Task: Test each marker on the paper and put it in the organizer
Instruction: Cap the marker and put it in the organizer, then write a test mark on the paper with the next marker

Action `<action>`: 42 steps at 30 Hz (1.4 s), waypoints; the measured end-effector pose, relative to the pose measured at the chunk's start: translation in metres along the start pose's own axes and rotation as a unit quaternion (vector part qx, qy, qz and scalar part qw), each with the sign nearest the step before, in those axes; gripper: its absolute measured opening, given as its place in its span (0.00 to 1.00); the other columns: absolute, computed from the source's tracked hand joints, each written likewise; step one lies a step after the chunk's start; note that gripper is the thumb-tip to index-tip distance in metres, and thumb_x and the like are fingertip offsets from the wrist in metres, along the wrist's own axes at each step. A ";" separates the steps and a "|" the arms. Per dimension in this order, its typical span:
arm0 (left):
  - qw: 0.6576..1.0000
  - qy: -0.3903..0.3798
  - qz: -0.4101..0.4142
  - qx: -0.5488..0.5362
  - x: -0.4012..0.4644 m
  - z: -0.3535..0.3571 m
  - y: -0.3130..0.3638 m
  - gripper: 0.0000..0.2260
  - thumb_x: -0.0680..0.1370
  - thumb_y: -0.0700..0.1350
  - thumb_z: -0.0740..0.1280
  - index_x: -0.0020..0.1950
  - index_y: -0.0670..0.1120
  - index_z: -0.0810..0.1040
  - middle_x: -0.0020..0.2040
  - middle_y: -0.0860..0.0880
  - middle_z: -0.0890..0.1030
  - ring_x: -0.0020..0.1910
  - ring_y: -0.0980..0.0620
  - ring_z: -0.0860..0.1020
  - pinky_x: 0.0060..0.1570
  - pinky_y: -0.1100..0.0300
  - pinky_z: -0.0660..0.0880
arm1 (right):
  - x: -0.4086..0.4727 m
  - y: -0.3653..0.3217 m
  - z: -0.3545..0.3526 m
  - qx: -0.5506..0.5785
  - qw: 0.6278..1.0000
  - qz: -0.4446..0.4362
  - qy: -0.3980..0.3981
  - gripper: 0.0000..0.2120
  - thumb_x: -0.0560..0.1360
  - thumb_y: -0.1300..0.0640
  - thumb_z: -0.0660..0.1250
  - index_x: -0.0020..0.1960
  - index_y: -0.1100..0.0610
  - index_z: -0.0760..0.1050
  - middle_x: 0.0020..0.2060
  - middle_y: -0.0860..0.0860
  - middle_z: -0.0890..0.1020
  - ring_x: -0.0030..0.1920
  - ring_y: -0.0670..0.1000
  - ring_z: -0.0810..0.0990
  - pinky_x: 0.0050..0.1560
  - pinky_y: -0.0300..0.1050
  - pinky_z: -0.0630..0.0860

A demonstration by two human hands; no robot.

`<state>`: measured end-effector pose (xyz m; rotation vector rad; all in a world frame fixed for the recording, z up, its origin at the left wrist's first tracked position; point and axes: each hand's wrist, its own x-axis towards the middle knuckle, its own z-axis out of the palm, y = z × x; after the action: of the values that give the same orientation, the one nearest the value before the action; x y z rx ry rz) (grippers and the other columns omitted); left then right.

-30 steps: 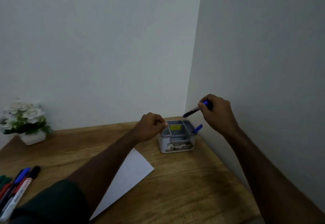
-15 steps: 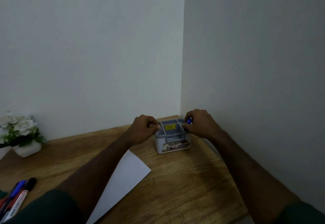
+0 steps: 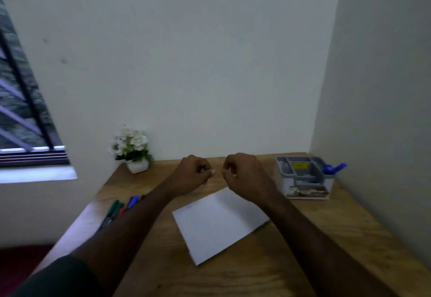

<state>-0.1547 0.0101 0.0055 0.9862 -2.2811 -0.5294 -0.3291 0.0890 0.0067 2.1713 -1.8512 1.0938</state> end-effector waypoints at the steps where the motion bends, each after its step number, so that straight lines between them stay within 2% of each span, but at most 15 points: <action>1: 1.000 0.013 -0.012 0.013 -0.012 -0.013 -0.014 0.15 0.76 0.44 0.70 0.29 0.50 0.77 0.26 0.53 0.78 0.25 0.58 0.72 0.30 0.66 0.67 | 0.001 -0.016 0.014 0.010 1.000 -0.017 -0.018 0.05 0.73 0.56 0.68 0.46 0.55 0.82 0.40 0.50 0.82 0.43 0.50 0.78 0.43 0.39 0.65; 4: 0.997 0.053 -0.054 0.026 -0.047 -0.051 -0.056 0.16 0.76 0.43 0.70 0.28 0.49 0.76 0.25 0.53 0.77 0.26 0.58 0.73 0.32 0.60 0.70 | 0.005 -0.063 0.054 0.043 0.995 -0.055 -0.068 0.05 0.74 0.56 0.68 0.45 0.55 0.82 0.42 0.51 0.85 0.45 0.50 0.80 0.44 0.38 0.66; 7: 0.990 0.087 -0.095 0.059 -0.079 -0.081 -0.089 0.17 0.76 0.42 0.71 0.27 0.45 0.75 0.25 0.52 0.75 0.27 0.57 0.72 0.33 0.60 0.67 | 0.008 -0.101 0.093 0.062 0.988 -0.083 -0.119 0.07 0.75 0.56 0.66 0.44 0.57 0.82 0.42 0.54 0.84 0.45 0.54 0.81 0.48 0.45 0.75; 9: 0.985 0.103 -0.120 0.071 -0.097 -0.093 -0.107 0.18 0.75 0.43 0.71 0.26 0.48 0.73 0.25 0.52 0.73 0.27 0.59 0.71 0.31 0.65 0.64 | 0.008 -0.121 0.110 0.075 0.982 -0.076 -0.159 0.08 0.76 0.56 0.64 0.46 0.56 0.81 0.44 0.54 0.84 0.46 0.55 0.81 0.49 0.49 0.77; 14: 0.981 0.106 -0.154 0.060 -0.122 -0.104 -0.129 0.14 0.76 0.43 0.70 0.32 0.55 0.76 0.32 0.56 0.78 0.34 0.65 0.76 0.35 0.71 0.66 | 0.006 -0.152 0.136 0.103 0.968 -0.049 -0.223 0.09 0.78 0.56 0.64 0.51 0.54 0.82 0.50 0.53 0.84 0.50 0.54 0.81 0.45 0.41 0.70; 16: 0.981 0.102 -0.155 0.054 -0.125 -0.104 -0.129 0.13 0.76 0.42 0.70 0.32 0.55 0.76 0.33 0.56 0.79 0.36 0.65 0.77 0.35 0.74 0.67 | 0.004 -0.156 0.142 0.097 0.968 -0.028 -0.232 0.08 0.78 0.55 0.63 0.51 0.53 0.81 0.50 0.54 0.84 0.51 0.54 0.81 0.46 0.44 0.73; 21: 0.983 0.104 -0.147 0.046 -0.126 -0.098 -0.131 0.11 0.75 0.41 0.69 0.33 0.46 0.78 0.33 0.51 0.79 0.34 0.60 0.75 0.36 0.66 0.68 | 0.004 -0.157 0.149 0.052 0.969 0.032 -0.240 0.01 0.75 0.54 0.65 0.45 0.50 0.72 0.48 0.54 0.80 0.46 0.55 0.82 0.42 0.46 0.78; 24: 0.983 0.107 -0.145 0.032 -0.124 -0.094 -0.129 0.12 0.76 0.41 0.68 0.33 0.50 0.78 0.35 0.51 0.80 0.37 0.56 0.77 0.41 0.59 0.72 | 0.008 -0.155 0.152 0.012 0.969 0.072 -0.237 0.11 0.77 0.55 0.67 0.58 0.55 0.72 0.57 0.56 0.76 0.57 0.57 0.77 0.44 0.45 0.70; 27: 0.984 0.129 -0.121 0.015 -0.119 -0.090 -0.123 0.10 0.77 0.42 0.69 0.36 0.42 0.80 0.35 0.44 0.81 0.37 0.47 0.79 0.41 0.53 0.75 | 0.016 -0.148 0.146 0.035 0.973 0.097 -0.207 0.14 0.78 0.56 0.65 0.62 0.58 0.71 0.60 0.57 0.77 0.58 0.57 0.77 0.46 0.46 0.71; 29: 0.980 0.165 -0.106 -0.019 -0.113 -0.087 -0.118 0.08 0.77 0.42 0.68 0.41 0.39 0.80 0.36 0.42 0.81 0.36 0.50 0.79 0.39 0.57 0.75 | 0.022 -0.140 0.134 0.037 0.979 0.080 -0.186 0.14 0.78 0.58 0.62 0.63 0.59 0.73 0.60 0.58 0.78 0.58 0.58 0.78 0.51 0.46 0.73; 31: 0.973 0.192 -0.096 -0.082 -0.105 -0.082 -0.112 0.04 0.78 0.41 0.68 0.47 0.41 0.81 0.37 0.45 0.81 0.35 0.57 0.78 0.37 0.64 0.73 | 0.028 -0.127 0.119 0.026 0.985 0.043 -0.163 0.12 0.80 0.58 0.59 0.61 0.59 0.74 0.56 0.58 0.79 0.55 0.57 0.78 0.48 0.45 0.71; 34: 0.961 0.187 -0.106 -0.176 -0.087 -0.067 -0.103 0.07 0.81 0.45 0.65 0.56 0.45 0.80 0.37 0.47 0.81 0.31 0.54 0.77 0.31 0.60 0.73 | 0.029 -0.097 0.098 0.022 0.986 0.000 -0.165 0.10 0.83 0.53 0.54 0.50 0.55 0.72 0.43 0.52 0.78 0.41 0.52 0.76 0.36 0.44 0.65; 36: 0.957 0.155 -0.111 -0.218 -0.076 -0.054 -0.095 0.09 0.82 0.48 0.63 0.56 0.46 0.80 0.40 0.43 0.81 0.30 0.50 0.76 0.29 0.60 0.72 | 0.025 -0.075 0.090 0.022 0.986 -0.015 -0.162 0.12 0.84 0.48 0.53 0.46 0.50 0.70 0.37 0.48 0.76 0.37 0.49 0.74 0.35 0.45 0.66; 39: 0.968 0.091 -0.041 -0.232 -0.061 -0.031 -0.084 0.08 0.81 0.49 0.63 0.50 0.50 0.81 0.42 0.42 0.82 0.29 0.49 0.77 0.29 0.57 0.74 | 0.020 -0.040 0.088 -0.011 0.991 -0.045 -0.127 0.11 0.83 0.47 0.56 0.46 0.49 0.72 0.36 0.44 0.75 0.37 0.47 0.75 0.36 0.45 0.67; 42: 0.969 0.070 -0.016 -0.235 -0.049 -0.010 -0.073 0.06 0.79 0.42 0.68 0.54 0.47 0.82 0.43 0.45 0.83 0.30 0.48 0.78 0.32 0.51 0.77 | 0.016 -0.011 0.090 -0.046 0.991 -0.064 -0.105 0.08 0.81 0.49 0.61 0.49 0.52 0.75 0.41 0.47 0.79 0.42 0.51 0.78 0.39 0.44 0.65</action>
<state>-0.0834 -0.0019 -0.0457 0.7929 -1.8902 -0.9298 -0.2775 0.0338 -0.0468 2.3918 -1.7703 0.7667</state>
